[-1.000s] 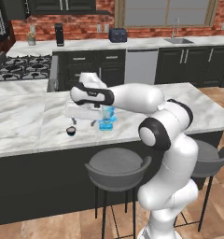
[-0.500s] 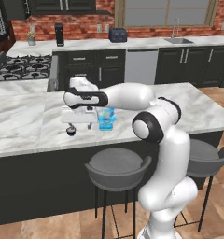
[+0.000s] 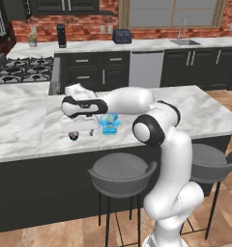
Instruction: Stack the yogurt containers by placing the smaller containers on top of the larger containers.
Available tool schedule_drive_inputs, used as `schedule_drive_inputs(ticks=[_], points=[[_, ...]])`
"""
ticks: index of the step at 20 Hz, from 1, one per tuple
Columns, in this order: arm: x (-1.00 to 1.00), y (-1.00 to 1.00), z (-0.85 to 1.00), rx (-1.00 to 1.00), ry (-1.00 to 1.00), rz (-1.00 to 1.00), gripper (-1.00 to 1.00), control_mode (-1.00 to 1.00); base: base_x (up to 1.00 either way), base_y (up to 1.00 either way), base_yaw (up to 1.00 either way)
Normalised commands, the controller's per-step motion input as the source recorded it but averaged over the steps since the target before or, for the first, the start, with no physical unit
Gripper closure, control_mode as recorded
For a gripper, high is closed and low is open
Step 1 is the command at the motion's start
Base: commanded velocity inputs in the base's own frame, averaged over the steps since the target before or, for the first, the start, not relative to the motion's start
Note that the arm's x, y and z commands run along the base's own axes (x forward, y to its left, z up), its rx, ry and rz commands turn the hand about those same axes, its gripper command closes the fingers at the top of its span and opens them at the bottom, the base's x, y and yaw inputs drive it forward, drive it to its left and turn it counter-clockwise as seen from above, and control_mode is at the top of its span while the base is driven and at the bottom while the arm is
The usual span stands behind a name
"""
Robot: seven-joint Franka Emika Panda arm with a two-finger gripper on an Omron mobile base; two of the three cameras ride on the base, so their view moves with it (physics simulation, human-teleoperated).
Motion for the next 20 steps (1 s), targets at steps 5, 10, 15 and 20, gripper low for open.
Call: schedule_drive_inputs(ticks=[5,10,15,20], points=[[0.03,0.00,-0.22,0.00,0.00,0.14,-1.00,-1.00,0.00,0.00,0.00],[0.15,0.00,-0.24,0.00,0.00,0.16,-1.00,-1.00,0.00,0.00,0.00],[0.32,0.00,-0.28,0.00,0.00,0.19,-1.00,-1.00,0.00,0.00,0.00],[0.42,0.00,-0.22,0.00,0.00,0.21,-1.00,-1.00,0.00,0.00,0.00]])
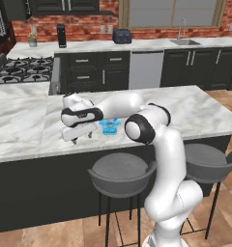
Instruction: Stack the yogurt containers by placing the smaller containers on top of the larger containers.
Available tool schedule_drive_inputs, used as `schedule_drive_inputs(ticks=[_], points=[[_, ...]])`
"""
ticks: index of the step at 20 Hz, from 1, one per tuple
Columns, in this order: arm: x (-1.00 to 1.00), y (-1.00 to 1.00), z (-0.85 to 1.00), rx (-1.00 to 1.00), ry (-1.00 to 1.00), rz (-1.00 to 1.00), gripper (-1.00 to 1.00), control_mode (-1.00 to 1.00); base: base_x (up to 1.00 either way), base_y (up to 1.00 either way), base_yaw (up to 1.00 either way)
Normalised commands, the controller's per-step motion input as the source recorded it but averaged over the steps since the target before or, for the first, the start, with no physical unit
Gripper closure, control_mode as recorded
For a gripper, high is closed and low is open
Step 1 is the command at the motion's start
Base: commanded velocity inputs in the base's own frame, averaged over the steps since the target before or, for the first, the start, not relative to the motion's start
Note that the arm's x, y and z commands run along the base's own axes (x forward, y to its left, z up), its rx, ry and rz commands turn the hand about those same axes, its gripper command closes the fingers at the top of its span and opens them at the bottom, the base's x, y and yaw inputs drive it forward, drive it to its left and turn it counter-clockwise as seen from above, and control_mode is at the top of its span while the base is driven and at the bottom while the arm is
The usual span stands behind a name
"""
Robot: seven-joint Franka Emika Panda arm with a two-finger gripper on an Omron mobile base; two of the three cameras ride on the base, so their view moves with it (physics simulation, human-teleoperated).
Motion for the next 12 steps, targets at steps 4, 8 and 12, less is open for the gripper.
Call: schedule_drive_inputs(ticks=[4,8,12], points=[[0.47,0.00,-0.17,0.02,0.00,0.20,-1.00,-1.00,0.00,0.00,0.00],[0.45,0.00,-0.18,0.05,0.01,0.18,-1.00,-1.00,0.00,0.00,0.00],[0.43,0.06,-0.20,0.10,0.04,0.19,-1.00,-1.00,0.00,0.00,0.00]])
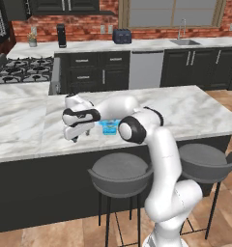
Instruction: Stack the yogurt containers by placing the smaller containers on top of the larger containers.
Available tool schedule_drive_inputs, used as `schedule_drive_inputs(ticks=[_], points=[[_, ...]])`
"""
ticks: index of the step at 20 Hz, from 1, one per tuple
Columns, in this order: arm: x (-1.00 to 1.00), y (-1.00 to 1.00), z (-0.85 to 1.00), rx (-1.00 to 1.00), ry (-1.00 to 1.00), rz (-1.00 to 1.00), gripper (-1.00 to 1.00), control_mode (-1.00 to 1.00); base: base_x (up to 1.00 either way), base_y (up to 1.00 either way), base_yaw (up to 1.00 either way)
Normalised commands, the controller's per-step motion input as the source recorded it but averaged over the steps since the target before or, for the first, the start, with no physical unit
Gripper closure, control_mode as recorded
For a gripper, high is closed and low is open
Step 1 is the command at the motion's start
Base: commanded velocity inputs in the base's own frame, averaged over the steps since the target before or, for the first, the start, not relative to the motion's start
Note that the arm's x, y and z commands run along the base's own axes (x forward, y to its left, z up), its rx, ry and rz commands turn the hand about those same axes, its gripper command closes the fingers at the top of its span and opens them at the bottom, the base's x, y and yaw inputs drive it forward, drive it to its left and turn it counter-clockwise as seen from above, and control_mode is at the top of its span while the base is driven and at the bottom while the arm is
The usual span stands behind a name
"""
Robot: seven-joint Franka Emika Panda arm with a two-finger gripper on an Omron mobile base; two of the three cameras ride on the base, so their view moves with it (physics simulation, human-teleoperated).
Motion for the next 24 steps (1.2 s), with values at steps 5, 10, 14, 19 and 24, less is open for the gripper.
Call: schedule_drive_inputs(ticks=[5,10,14,19,24], points=[[0.25,0.20,-0.19,0.11,0.04,0.20,-1.00,-1.00,0.00,0.00,0.00],[0.22,0.12,-0.15,0.04,0.01,0.17,-1.00,-1.00,0.00,0.00,0.00],[0.32,0.02,-0.14,0.00,0.02,0.14,-1.00,-1.00,0.00,0.00,0.00],[0.34,0.19,-0.07,0.00,0.01,0.12,-1.00,-1.00,0.00,0.00,0.00],[0.26,0.42,-0.02,0.00,0.01,0.12,-1.00,-1.00,0.00,0.00,0.00]])
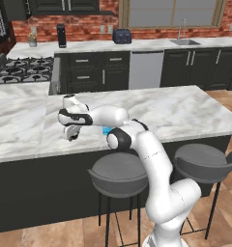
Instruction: Stack the yogurt containers by placing the smaller containers on top of the larger containers.
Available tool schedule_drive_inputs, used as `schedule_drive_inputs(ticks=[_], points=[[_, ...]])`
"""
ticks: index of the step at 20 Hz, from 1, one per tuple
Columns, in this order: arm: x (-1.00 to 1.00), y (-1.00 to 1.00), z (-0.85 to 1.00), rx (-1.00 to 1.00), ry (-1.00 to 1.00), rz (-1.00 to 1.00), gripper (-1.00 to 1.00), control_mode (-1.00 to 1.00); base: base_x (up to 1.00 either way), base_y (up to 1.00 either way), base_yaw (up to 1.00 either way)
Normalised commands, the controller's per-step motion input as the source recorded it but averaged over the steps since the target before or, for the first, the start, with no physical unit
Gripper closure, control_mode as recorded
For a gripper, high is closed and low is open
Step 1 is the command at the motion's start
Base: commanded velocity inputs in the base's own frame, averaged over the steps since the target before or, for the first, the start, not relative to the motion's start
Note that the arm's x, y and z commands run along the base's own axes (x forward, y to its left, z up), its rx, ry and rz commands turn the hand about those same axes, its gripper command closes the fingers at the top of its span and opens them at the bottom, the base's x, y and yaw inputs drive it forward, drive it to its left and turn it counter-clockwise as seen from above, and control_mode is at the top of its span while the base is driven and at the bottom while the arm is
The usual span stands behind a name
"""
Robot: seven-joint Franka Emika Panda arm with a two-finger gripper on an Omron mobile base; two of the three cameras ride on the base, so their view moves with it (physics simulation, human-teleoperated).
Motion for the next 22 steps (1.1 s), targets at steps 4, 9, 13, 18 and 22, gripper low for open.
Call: schedule_drive_inputs(ticks=[4,9,13,18,22], points=[[0.14,0.35,-0.07,0.00,0.05,0.09,-1.00,-1.00,0.00,0.00,0.00],[-0.23,-0.10,-0.12,0.03,0.01,0.09,-1.00,-1.00,0.00,0.00,0.00],[-0.32,-0.18,-0.17,0.06,0.00,0.07,-1.00,-1.00,0.00,0.00,0.00],[-0.19,0.00,-0.17,0.01,0.00,0.04,1.00,-1.00,0.00,0.00,0.00],[-0.17,0.00,-0.21,0.00,0.00,0.03,1.00,-1.00,0.00,0.00,0.00]])
